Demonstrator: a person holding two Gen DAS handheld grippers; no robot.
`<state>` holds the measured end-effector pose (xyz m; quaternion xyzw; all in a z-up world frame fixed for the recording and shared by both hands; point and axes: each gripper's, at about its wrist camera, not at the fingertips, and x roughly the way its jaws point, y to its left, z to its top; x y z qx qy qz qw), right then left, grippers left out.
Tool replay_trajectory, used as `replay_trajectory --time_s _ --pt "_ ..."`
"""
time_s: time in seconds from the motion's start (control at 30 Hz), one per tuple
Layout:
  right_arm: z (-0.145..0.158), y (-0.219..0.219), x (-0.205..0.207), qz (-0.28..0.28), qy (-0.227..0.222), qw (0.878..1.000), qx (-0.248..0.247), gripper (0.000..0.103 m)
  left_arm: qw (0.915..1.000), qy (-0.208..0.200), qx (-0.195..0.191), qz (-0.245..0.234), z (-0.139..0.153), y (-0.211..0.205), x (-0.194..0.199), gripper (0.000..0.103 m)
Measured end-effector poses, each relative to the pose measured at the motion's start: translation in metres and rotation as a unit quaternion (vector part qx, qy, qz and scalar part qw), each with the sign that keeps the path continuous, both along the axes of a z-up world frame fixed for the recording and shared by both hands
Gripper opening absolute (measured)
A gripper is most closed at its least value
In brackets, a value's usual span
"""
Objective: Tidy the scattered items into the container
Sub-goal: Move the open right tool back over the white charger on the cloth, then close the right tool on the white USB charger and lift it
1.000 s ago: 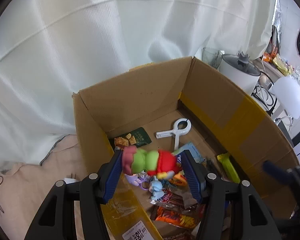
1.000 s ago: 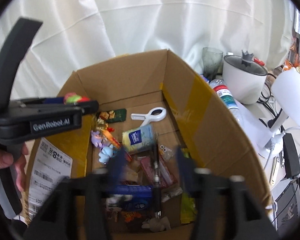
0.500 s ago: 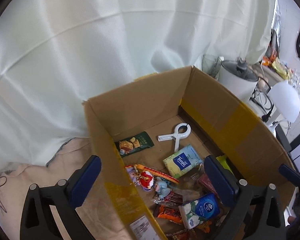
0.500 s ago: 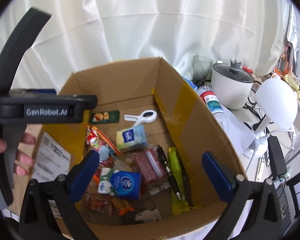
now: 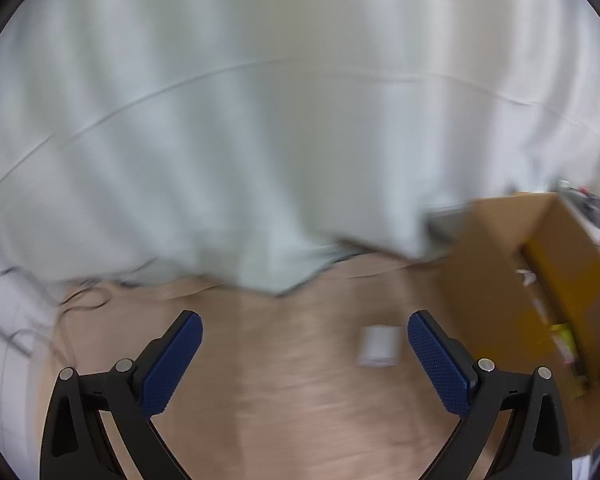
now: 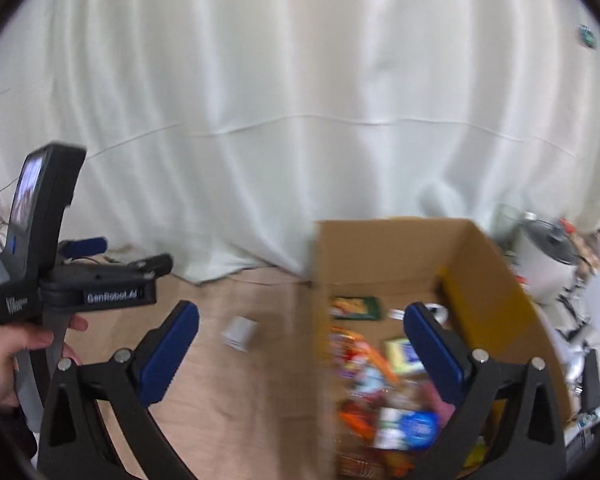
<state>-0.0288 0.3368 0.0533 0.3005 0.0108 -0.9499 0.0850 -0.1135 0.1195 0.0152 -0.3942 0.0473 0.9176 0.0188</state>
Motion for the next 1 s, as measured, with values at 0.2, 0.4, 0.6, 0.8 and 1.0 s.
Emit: replay_trajectory --time_s 0.2,0.4,0.6,0.8,1.0 --pt "-0.053 -0.080 -0.021 0.024 -0.029 0.999 0.006 0.103 0.9984 -0.031 0.022 0.043 -0.050 -0.074 0.008 0.103" --pt "-0.117 -0.092 -0.035 -0.032 -0.039 0.999 0.013 0.103 0.9962 -0.050 0.041 0.058 -0.109 -0.112 0.020 0.103" --pt "-0.164 -0.079 -0.054 -0.072 -0.062 0.995 0.028 0.103 0.9961 -0.049 0.044 0.058 -0.153 -0.135 0.036 0.103" --pt "-0.175 -0.076 -0.092 -0.085 -0.096 0.992 0.004 0.103 0.9960 -0.058 0.053 0.042 -0.163 -0.141 0.043 0.103" --pt "-0.185 -0.100 -0.107 -0.073 -0.087 0.993 0.042 0.103 0.9963 -0.045 0.058 0.045 -0.157 -0.151 0.051 0.103"
